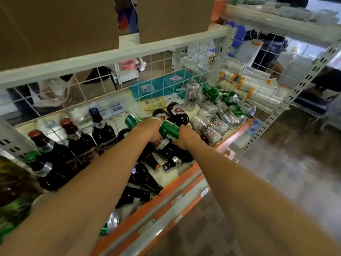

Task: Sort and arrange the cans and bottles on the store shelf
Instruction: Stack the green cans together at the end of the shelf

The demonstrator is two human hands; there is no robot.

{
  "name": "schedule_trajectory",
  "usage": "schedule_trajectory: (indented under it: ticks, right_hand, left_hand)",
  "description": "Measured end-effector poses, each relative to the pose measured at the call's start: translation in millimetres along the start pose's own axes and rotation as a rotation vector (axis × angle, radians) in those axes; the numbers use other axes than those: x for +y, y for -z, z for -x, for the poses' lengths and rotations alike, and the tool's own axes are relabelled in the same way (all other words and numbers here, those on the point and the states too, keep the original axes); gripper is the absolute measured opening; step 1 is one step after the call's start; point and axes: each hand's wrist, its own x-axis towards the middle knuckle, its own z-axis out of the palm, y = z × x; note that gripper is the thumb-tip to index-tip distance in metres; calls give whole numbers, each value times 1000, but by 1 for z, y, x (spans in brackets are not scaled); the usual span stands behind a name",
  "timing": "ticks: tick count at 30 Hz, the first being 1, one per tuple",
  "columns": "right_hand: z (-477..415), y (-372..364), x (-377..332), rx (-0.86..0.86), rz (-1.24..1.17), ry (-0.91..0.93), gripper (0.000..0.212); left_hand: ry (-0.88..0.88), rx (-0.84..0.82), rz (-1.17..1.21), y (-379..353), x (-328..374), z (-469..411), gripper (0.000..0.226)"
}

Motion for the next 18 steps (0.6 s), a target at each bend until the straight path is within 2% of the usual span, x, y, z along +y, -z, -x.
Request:
schedule_trajectory:
  ticks: [5,9,14,18]
  right_hand:
    - [-11,-18,13,109,-44,28,61]
    - [-9,-8,14,128,-199,42,64]
    - [-2,18,13,182,-273,131,74]
    - [14,41,8,202,-233,200,75]
  left_hand:
    - [57,7,51,-14,11,-1,27]
    - [104,15,80,-21,12,9,41]
    - [203,8,129,-6,16,27,29]
    - [242,61,167,14,22,50,25]
